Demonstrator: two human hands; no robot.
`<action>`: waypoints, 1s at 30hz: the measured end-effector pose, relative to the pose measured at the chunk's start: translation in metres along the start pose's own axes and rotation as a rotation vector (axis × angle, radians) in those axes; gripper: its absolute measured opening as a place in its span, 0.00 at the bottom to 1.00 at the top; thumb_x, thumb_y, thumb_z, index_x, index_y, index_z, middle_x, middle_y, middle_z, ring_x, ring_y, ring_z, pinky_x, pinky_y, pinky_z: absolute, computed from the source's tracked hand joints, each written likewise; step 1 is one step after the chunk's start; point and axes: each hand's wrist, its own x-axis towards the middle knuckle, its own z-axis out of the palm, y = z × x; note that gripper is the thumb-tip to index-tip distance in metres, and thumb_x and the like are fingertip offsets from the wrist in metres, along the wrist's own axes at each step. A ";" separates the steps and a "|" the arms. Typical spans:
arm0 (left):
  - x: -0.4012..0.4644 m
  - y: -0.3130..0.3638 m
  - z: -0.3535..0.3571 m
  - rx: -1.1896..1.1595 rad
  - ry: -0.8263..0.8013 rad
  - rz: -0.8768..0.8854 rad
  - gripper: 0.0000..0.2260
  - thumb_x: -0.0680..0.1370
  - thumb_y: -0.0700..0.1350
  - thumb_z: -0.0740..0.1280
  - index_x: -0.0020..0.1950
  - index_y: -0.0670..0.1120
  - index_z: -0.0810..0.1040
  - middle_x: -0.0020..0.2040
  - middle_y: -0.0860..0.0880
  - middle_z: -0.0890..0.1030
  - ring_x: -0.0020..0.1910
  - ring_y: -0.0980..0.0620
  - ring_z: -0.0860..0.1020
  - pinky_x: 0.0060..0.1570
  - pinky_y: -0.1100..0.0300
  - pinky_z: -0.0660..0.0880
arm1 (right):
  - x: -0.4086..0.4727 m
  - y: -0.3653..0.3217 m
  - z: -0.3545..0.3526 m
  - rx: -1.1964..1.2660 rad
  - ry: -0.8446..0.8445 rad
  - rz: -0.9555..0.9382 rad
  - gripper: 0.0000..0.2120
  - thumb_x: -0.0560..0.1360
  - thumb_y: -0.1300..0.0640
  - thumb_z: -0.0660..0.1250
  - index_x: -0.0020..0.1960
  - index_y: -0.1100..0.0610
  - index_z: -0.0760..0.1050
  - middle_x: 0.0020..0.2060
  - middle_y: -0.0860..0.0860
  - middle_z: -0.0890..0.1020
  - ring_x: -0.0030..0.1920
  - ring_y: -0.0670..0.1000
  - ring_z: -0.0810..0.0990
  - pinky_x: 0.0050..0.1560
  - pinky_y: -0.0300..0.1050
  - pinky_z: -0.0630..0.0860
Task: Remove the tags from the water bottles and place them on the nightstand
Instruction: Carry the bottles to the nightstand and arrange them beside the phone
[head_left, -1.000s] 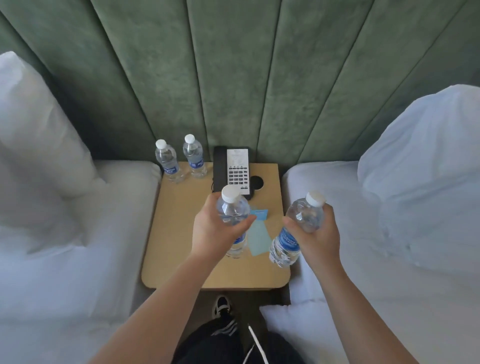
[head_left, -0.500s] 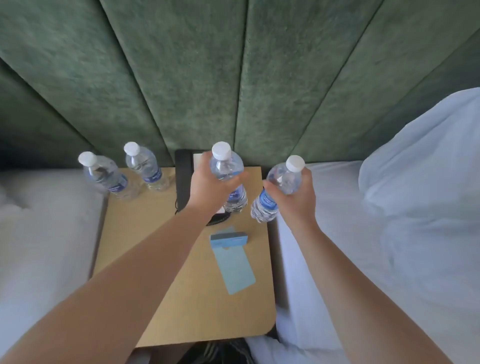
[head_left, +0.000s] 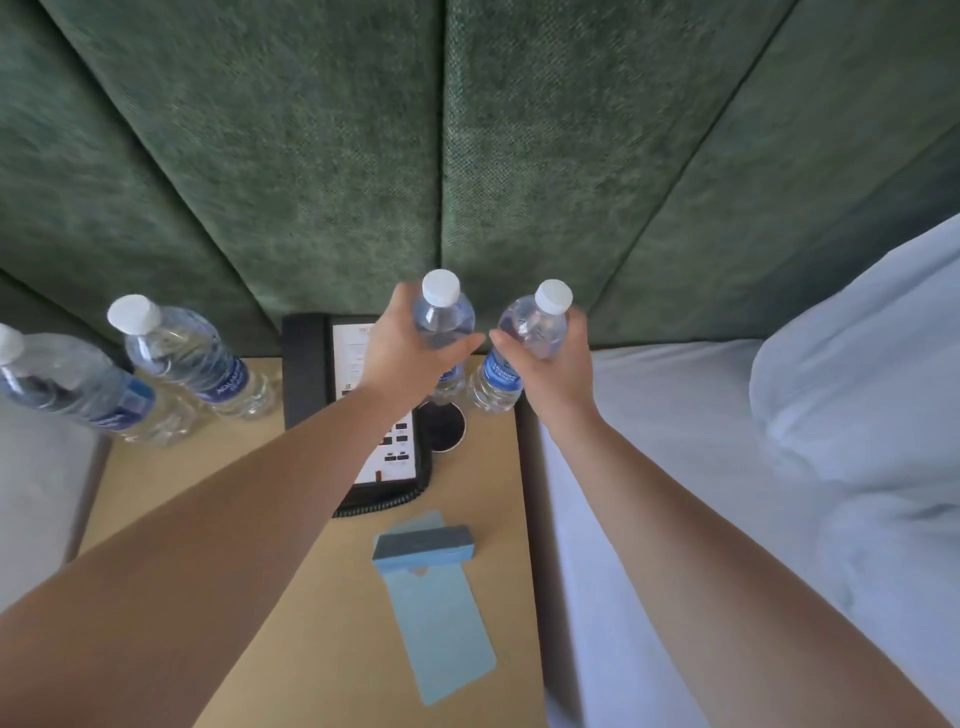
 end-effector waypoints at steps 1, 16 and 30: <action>0.001 -0.003 0.001 0.007 -0.013 0.010 0.23 0.67 0.53 0.78 0.53 0.51 0.68 0.47 0.57 0.78 0.46 0.59 0.78 0.40 0.65 0.71 | 0.002 0.002 0.002 -0.001 -0.012 -0.013 0.30 0.63 0.47 0.77 0.60 0.51 0.68 0.49 0.44 0.80 0.51 0.45 0.81 0.54 0.47 0.77; 0.008 -0.021 -0.012 0.015 -0.080 0.068 0.27 0.74 0.54 0.70 0.67 0.43 0.66 0.62 0.46 0.74 0.60 0.51 0.74 0.59 0.51 0.73 | 0.002 0.014 -0.008 -0.111 -0.315 -0.167 0.36 0.67 0.45 0.75 0.69 0.47 0.61 0.61 0.46 0.76 0.58 0.38 0.76 0.57 0.36 0.72; 0.011 -0.012 -0.013 0.129 -0.013 0.079 0.22 0.70 0.53 0.75 0.58 0.55 0.68 0.45 0.61 0.78 0.42 0.66 0.77 0.34 0.79 0.67 | 0.003 0.005 -0.030 -0.126 -0.460 -0.180 0.27 0.75 0.55 0.70 0.70 0.46 0.64 0.60 0.44 0.79 0.58 0.47 0.80 0.64 0.53 0.73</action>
